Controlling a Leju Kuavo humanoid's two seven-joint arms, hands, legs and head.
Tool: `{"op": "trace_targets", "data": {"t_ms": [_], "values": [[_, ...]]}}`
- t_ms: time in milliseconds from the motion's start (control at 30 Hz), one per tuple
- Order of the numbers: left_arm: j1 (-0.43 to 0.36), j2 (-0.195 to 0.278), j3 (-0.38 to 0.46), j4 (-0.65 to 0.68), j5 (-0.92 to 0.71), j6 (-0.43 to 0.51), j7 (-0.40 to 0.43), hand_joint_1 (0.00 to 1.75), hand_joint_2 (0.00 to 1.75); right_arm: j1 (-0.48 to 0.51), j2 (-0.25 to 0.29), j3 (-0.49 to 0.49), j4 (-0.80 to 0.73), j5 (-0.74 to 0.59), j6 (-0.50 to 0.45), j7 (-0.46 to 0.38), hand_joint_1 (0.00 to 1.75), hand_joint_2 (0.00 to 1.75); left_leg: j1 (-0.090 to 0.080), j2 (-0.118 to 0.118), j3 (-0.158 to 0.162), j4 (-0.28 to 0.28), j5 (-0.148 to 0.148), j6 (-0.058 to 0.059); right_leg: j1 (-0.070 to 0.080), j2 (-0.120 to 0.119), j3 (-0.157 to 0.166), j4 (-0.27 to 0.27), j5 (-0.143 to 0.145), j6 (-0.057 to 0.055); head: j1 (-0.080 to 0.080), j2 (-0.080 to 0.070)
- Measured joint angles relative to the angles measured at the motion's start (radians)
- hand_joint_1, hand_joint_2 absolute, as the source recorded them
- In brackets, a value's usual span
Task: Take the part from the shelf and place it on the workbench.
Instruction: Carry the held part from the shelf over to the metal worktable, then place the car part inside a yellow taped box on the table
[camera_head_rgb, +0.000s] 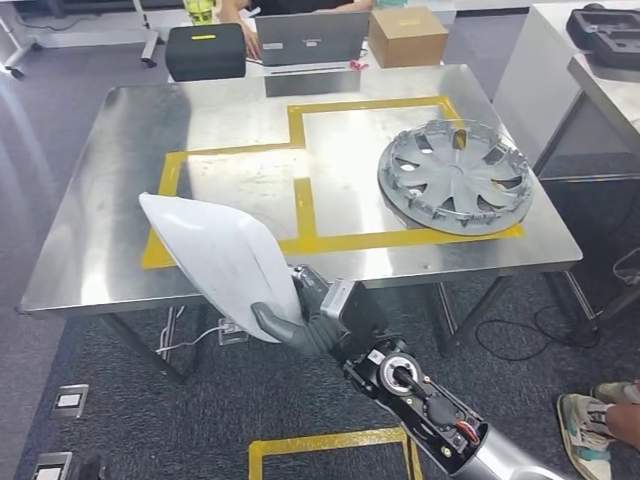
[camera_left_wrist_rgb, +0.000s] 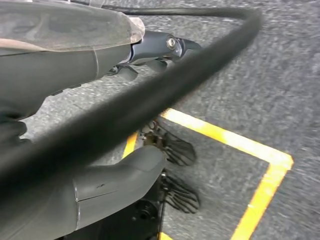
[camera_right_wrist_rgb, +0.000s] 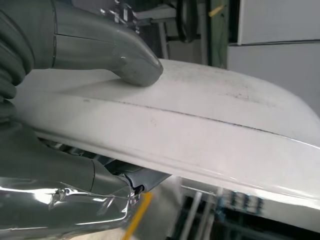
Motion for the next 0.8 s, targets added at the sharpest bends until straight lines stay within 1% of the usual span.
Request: {"op": "trace_targets", "data": {"t_ms": [33,67,100,133,167,200,233,267,300,333,367,400,433,467,500,533,600,633,667,700,733,767,800], "values": [[-0.002,0.000,0.000,0.000,0.000,0.000,0.000,0.00,1.75,-0.001,-0.001,0.000,-0.001,0.000,0.000,0.000,1.71,1.75,0.001,-0.001,0.006,0.000,-0.003,-0.006,0.005,0.001,0.007,-0.009,0.004,-0.004,-0.001,0.000],[-0.003,0.000,0.000,0.000,0.000,-0.001,0.000,0.00,1.75,-0.003,-0.001,0.000,-0.003,0.000,0.000,0.000,1.71,1.75,0.003,-0.002,0.008,0.001,-0.002,-0.012,0.005,0.002,0.021,-0.017,0.001,-0.008,0.000,0.000],[-0.004,-0.001,0.000,0.000,0.000,-0.002,0.000,0.00,1.75,-0.006,-0.001,0.000,-0.006,0.000,0.001,0.000,1.71,1.75,0.005,-0.002,0.006,0.016,0.004,-0.017,0.005,0.003,0.033,-0.027,0.001,-0.013,0.000,0.000],[-0.006,-0.003,0.000,0.000,0.000,-0.003,0.000,0.00,1.75,-0.009,0.000,0.000,-0.008,0.000,0.002,-0.001,1.71,1.75,0.006,-0.002,-0.011,0.053,0.012,-0.021,0.003,0.003,0.048,-0.037,-0.003,-0.018,-0.002,0.000],[-0.008,-0.004,0.000,0.000,0.000,-0.005,0.000,0.00,1.75,-0.012,0.000,0.000,-0.010,-0.001,0.004,-0.001,1.71,1.75,0.007,-0.002,-0.044,0.108,0.016,-0.025,0.000,0.002,0.063,-0.046,-0.007,-0.022,-0.006,0.000],[-0.010,-0.005,0.000,0.000,0.000,-0.006,0.000,0.00,1.75,-0.014,0.000,0.000,-0.010,-0.001,0.006,-0.002,1.71,1.75,0.008,-0.002,-0.091,0.176,0.010,-0.030,-0.003,0.001,0.075,-0.053,-0.012,-0.025,-0.011,0.000],[-0.011,-0.005,0.000,0.000,0.000,-0.006,0.000,0.00,1.75,-0.015,0.000,0.000,-0.010,-0.002,0.008,-0.002,1.71,1.75,0.008,-0.002,-0.143,0.240,-0.012,-0.034,-0.004,0.001,0.086,-0.056,-0.020,-0.027,-0.016,0.000],[-0.009,-0.005,0.000,0.000,0.001,-0.006,0.000,0.00,1.75,-0.014,0.000,0.000,-0.009,-0.002,0.010,-0.003,1.71,1.75,0.009,-0.001,-0.188,0.284,-0.042,-0.039,-0.005,0.002,0.097,-0.058,-0.030,-0.028,-0.021,0.000],[-0.006,-0.004,0.000,0.000,0.001,-0.004,0.000,0.00,1.75,-0.013,0.000,0.001,-0.009,-0.002,0.011,-0.003,1.71,1.75,0.010,-0.001,-0.223,0.301,-0.068,-0.042,-0.006,0.004,0.110,-0.058,-0.041,-0.027,-0.026,0.000],[-0.003,-0.004,0.000,0.000,0.002,-0.003,0.000,0.00,1.75,-0.012,0.000,0.001,-0.008,-0.003,0.011,-0.004,1.71,1.75,0.010,-0.001,-0.242,0.287,-0.077,-0.044,-0.007,0.006,0.126,-0.058,-0.054,-0.026,-0.030,0.000],[-0.001,-0.003,0.000,0.000,0.002,-0.001,0.000,0.00,1.75,-0.012,0.000,0.001,-0.008,-0.003,0.011,-0.004,1.71,1.75,0.010,-0.001,-0.247,0.245,-0.059,-0.044,-0.009,0.007,0.143,-0.058,-0.067,-0.024,-0.035,0.000],[0.000,-0.001,0.000,0.000,0.002,0.000,-0.001,0.00,1.75,-0.012,0.000,0.001,-0.008,-0.003,0.011,-0.005,1.71,1.75,0.010,-0.001,-0.241,0.182,-0.011,-0.044,-0.010,0.007,0.157,-0.058,-0.081,-0.020,-0.040,0.000],[0.001,0.000,0.000,0.000,0.001,0.001,-0.002,0.00,1.75,-0.013,0.000,0.001,-0.007,-0.003,0.011,-0.006,1.71,1.75,0.010,0.001,-0.233,0.113,0.054,-0.042,-0.009,0.006,0.171,-0.056,-0.094,-0.016,-0.045,0.000],[0.002,0.001,0.000,0.000,-0.001,0.001,-0.005,0.00,1.75,-0.013,0.000,0.002,-0.006,-0.004,0.011,-0.006,1.71,1.75,0.009,0.005,-0.225,0.061,0.109,-0.037,-0.007,0.007,0.177,-0.054,-0.107,-0.011,-0.050,0.000],[0.002,0.001,0.000,0.000,-0.003,0.002,-0.008,0.00,1.75,-0.013,-0.001,0.002,-0.006,-0.004,0.010,-0.006,1.71,1.75,0.007,0.007,-0.221,0.030,0.152,-0.032,-0.004,0.008,0.180,-0.052,-0.119,-0.005,-0.052,0.000],[0.003,0.001,0.000,0.000,-0.005,0.002,-0.011,0.00,1.75,-0.012,-0.001,0.002,-0.006,-0.005,0.010,-0.007,1.71,1.75,0.006,0.008,-0.221,0.020,0.171,-0.026,-0.002,0.008,0.184,-0.052,-0.129,0.000,-0.051,0.000],[0.001,0.000,0.000,0.000,-0.006,0.003,-0.013,0.00,1.75,-0.013,-0.001,0.002,-0.007,-0.005,0.009,-0.007,1.71,1.75,0.006,0.007,-0.215,0.022,0.171,-0.013,-0.003,0.008,0.189,-0.053,-0.147,0.010,-0.043,0.000],[0.000,0.000,0.000,0.000,-0.006,0.003,-0.013,0.00,1.75,-0.014,-0.001,0.002,-0.008,-0.005,0.009,-0.008,1.71,1.75,0.007,0.007,-0.210,0.021,0.166,-0.007,-0.004,0.006,0.187,-0.038,-0.159,0.015,-0.040,0.000],[-0.001,0.001,0.000,0.000,-0.006,0.003,-0.013,0.00,1.75,-0.015,-0.001,0.002,-0.008,-0.006,0.009,-0.008,1.71,1.75,0.008,0.008,-0.204,0.020,0.160,-0.001,-0.006,0.003,0.172,-0.001,-0.180,0.021,-0.035,0.000],[-0.002,0.001,0.000,0.000,-0.006,0.003,-0.013,0.00,1.75,-0.015,-0.001,0.002,-0.009,-0.006,0.008,-0.008,1.71,1.75,0.008,0.008,-0.197,0.019,0.153,0.004,-0.007,0.001,0.142,0.060,-0.208,0.026,-0.031,0.000],[-0.002,0.002,0.000,0.000,-0.006,0.003,-0.013,0.00,1.75,-0.014,-0.002,0.002,-0.008,-0.006,0.008,-0.007,1.71,1.75,0.007,0.008,-0.190,0.018,0.146,0.008,-0.008,0.000,0.099,0.139,-0.237,0.030,-0.026,0.000],[-0.002,0.002,0.000,0.000,-0.006,0.003,-0.013,0.00,1.75,-0.012,-0.002,0.002,-0.008,-0.006,0.008,-0.007,1.71,1.75,0.006,0.008,-0.183,0.018,0.139,0.010,-0.009,-0.001,0.052,0.215,-0.260,0.032,-0.022,0.000],[-0.001,0.002,0.000,0.000,-0.006,0.003,-0.013,0.00,1.75,-0.010,-0.003,0.002,-0.007,-0.006,0.008,-0.007,1.71,1.75,0.006,0.008,-0.174,0.018,0.132,0.010,-0.010,-0.001,0.015,0.266,-0.265,0.033,-0.018,0.000]]}}
